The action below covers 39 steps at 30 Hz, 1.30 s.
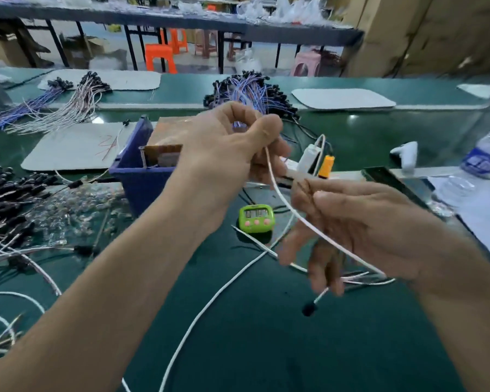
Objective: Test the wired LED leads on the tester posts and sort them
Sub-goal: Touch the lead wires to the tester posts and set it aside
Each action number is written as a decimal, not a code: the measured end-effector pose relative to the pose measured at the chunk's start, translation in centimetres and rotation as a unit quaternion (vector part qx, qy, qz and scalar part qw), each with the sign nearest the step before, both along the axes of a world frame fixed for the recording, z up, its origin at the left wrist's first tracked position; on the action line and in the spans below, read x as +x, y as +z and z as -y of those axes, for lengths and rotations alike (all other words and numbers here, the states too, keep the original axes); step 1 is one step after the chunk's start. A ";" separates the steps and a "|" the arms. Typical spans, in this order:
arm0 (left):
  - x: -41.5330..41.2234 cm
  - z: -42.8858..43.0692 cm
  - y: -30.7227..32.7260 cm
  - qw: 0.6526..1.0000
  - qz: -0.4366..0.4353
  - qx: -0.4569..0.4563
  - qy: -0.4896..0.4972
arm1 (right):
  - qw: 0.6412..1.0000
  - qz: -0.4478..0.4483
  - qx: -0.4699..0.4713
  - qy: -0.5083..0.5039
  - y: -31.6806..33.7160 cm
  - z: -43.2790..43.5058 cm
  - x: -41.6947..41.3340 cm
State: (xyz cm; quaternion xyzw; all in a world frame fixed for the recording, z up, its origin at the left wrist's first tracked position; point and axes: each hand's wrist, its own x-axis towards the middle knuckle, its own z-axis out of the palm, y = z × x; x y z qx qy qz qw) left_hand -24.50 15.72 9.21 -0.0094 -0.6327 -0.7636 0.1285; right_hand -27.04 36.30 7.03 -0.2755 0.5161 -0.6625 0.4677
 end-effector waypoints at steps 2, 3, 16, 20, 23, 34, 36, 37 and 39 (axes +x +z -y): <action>-1.6 -0.8 -0.2 0.999 0.015 -0.012 0.029 | 1.000 0.000 0.020 -0.013 0.6 -2.4 0.2; -2.4 -0.9 -0.5 0.999 0.027 -0.020 0.041 | 0.998 -0.003 0.044 -0.034 1.0 -3.7 0.3; -4.6 -1.5 -10.0 0.936 0.188 -0.281 0.094 | 0.627 -0.540 0.540 -0.154 -4.6 -6.0 -0.7; -3.2 -1.1 -10.8 0.868 0.180 -0.451 0.102 | 0.588 -0.590 0.530 -0.158 -10.3 -4.5 0.0; -2.2 -0.8 -10.7 0.848 0.149 -0.495 0.118 | 0.630 -0.555 0.493 -0.225 -12.9 -4.7 -0.2; -1.0 -3.0 -8.0 0.785 -0.215 -0.544 0.205 | 0.702 -0.459 0.408 -0.360 -12.7 -6.6 0.0; -1.3 -3.2 -8.7 0.818 -0.155 -0.515 0.203 | 0.678 -0.490 0.432 -0.339 -12.2 -7.8 -0.2; -1.6 -3.3 -9.1 0.836 -0.104 -0.498 0.204 | 0.668 -0.502 0.446 -0.320 -12.1 -8.3 -0.3; -2.2 -2.9 -9.9 0.876 -0.026 -0.446 0.181 | 0.648 -0.511 0.480 -0.298 -11.7 -9.1 -0.5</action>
